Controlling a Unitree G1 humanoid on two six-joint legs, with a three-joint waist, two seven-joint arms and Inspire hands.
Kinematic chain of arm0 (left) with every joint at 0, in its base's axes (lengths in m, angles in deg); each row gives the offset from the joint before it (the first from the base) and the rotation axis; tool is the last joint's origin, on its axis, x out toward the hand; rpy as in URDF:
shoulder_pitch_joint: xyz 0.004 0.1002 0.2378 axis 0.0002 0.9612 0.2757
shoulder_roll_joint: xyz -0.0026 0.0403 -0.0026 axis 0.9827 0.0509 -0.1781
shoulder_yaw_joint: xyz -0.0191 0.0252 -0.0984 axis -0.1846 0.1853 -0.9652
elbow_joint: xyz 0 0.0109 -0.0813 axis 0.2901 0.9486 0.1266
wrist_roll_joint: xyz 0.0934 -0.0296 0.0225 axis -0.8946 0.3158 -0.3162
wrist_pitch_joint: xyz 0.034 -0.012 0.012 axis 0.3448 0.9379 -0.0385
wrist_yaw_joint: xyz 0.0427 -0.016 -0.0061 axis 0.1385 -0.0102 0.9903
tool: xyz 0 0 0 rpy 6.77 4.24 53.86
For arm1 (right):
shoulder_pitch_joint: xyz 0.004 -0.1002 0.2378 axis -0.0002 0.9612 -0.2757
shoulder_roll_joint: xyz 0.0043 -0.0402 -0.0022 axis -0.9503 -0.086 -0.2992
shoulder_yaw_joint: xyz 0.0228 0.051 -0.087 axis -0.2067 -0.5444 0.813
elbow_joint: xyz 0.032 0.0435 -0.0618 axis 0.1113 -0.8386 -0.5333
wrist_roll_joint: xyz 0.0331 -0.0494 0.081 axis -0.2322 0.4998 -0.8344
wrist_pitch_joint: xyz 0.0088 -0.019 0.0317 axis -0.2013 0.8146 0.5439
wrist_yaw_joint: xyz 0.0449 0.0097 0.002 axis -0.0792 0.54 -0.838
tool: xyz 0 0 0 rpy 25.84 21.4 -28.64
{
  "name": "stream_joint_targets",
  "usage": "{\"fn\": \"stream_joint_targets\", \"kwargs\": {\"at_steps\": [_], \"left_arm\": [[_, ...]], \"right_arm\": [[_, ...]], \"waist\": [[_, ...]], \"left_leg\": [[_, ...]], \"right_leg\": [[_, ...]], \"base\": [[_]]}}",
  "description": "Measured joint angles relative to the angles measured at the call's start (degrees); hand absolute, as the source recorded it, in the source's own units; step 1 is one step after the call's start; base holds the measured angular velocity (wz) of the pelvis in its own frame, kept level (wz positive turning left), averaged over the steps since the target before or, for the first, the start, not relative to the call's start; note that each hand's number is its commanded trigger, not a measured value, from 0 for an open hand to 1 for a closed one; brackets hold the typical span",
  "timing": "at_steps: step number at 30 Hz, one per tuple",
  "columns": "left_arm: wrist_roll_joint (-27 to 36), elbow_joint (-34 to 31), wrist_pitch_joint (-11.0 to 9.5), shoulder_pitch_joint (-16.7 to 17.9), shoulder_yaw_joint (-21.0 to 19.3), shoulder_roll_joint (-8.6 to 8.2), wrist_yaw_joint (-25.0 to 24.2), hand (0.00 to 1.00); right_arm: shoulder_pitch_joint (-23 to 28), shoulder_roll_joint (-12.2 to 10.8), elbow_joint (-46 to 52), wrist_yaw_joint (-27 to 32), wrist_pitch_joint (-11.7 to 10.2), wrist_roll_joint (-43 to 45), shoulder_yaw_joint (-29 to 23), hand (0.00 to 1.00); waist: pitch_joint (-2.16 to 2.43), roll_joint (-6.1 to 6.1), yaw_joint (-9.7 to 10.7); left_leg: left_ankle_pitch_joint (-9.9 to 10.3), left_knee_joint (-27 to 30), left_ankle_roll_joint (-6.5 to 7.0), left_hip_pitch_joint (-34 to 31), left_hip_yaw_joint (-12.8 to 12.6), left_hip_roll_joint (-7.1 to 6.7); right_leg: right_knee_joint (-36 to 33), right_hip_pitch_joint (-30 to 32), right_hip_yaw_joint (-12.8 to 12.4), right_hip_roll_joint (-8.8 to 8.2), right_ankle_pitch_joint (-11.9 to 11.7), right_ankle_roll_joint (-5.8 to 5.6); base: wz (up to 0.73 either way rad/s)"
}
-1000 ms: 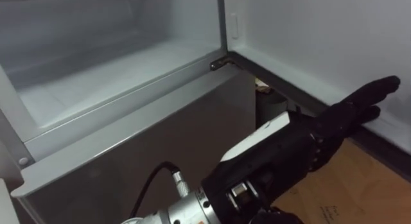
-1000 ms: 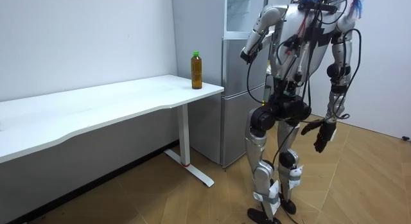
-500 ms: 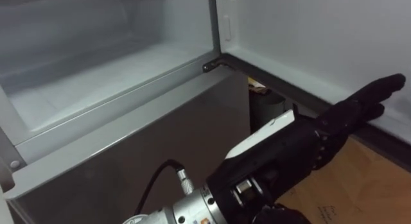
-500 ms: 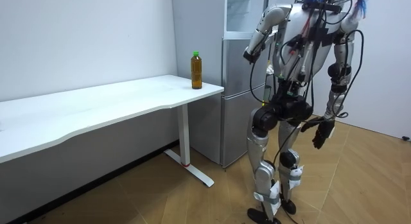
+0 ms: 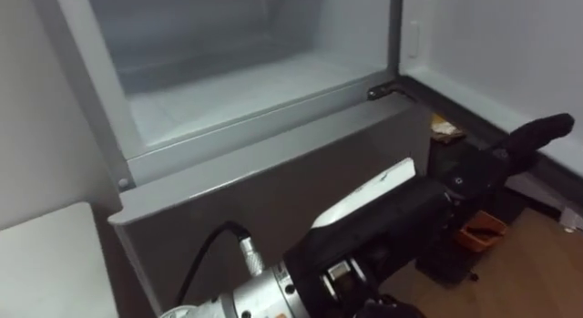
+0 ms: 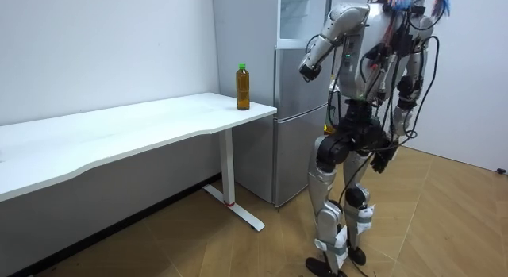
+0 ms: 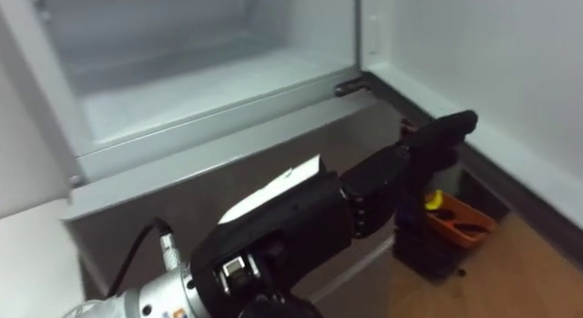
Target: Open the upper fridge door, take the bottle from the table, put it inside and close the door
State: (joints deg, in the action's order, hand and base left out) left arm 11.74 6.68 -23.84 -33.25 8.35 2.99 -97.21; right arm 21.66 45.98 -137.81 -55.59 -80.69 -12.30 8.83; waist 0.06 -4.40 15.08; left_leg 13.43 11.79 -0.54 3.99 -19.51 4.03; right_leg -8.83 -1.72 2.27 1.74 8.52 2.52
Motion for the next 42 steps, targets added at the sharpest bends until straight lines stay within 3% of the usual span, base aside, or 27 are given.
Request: {"fn": "stream_joint_targets", "kwargs": {"at_steps": [2,9,14,17,24,32,37,42], "left_arm": [[-0.07,-1.33,0.05,1.12,-0.65,0.08,0.03,0.0],[-1.53,-3.2,0.23,5.74,-3.96,-0.06,-0.38,0.0],[-3.92,-6.03,0.22,7.45,-7.68,0.18,-0.45,0.0],[-4.68,-7.98,0.11,8.64,-8.9,-0.69,0.39,0.0],[-8.46,-8.42,0.14,10.9,-14.9,-2.8,0.62,0.0],[-11.18,-9.14,0.16,11.74,-19.74,-3.98,2.54,0.0],[-11.23,-10.08,0.16,12.91,-24.42,-4.01,4.53,0.0],[-13.15,-10.77,0.06,17.76,-30.61,-4.56,6.94,0.0]], "right_arm": [[-0.88,-0.6,0.03,-0.06,-0.19,-0.31,0.05,0.0],[-1.46,-0.71,0.07,0.11,-0.43,-0.1,1.1,0.0],[-1.29,-1.24,0.26,0.08,-0.64,0.14,2.68,0.0],[-1.2,-1.21,0.35,0.34,-0.64,1.04,2.86,0.0],[-1.34,-1.9,0.32,2.88,-0.65,2.98,3.88,0.0],[-1.46,-2.12,0.2,3.26,-0.85,4.44,5.19,0.0],[-1.35,-2.33,0.22,2.52,-0.31,4.5,5.16,0.0],[-0.41,-3.7,0.19,2.56,-0.29,4.75,4.58,0.0]], "waist": [[0.15,0.14,-0.16],[0.12,0.18,-3.55],[-0.01,1.03,-5.34],[0.06,1.36,-7.51],[-0.02,1.66,-10.85],[0.05,1.66,-14.05],[0.13,1.76,-14.26],[0.33,2.21,-16.65]], "left_leg": [[-0.8,-0.05,0.21,-0.55,2.56,-0.68],[-1.87,-0.06,0.29,-1.22,7.25,-1.65],[-2.42,-0.13,0.28,-1.5,8.84,-1.93],[-2.46,-0.08,0.26,-1.78,9.15,-1.97],[-2.76,0.09,0.53,-2.62,13.54,-3.04],[-3.14,0.12,1.03,-2.75,15.14,-3.94],[-3.26,0.13,1.23,-2.58,16.47,-4.78],[-3.31,0.02,1.32,-1.51,16.53,-4.79]], "right_leg": [[0.2,-0.49,2.57,-0.71,0.2,-0.09],[0.07,-1.55,6.79,-1.68,1.15,0.0],[0.09,-2.35,9.16,-2.07,1.6,0.11],[0.14,-2.44,10.37,-2.21,1.7,0.15],[0.37,-4.02,13.75,-2.92,1.98,-0.27],[0.2,-4.83,15.69,-3.93,2.65,-1.06],[0.23,-5.56,16.66,-4.25,2.95,-1.39],[0.24,-6.39,17.83,-4.6,3.31,-1.52]], "base": [[0.58],[0.34],[0.26],[0.15],[0.28],[0.17],[0.13],[0.05]]}}
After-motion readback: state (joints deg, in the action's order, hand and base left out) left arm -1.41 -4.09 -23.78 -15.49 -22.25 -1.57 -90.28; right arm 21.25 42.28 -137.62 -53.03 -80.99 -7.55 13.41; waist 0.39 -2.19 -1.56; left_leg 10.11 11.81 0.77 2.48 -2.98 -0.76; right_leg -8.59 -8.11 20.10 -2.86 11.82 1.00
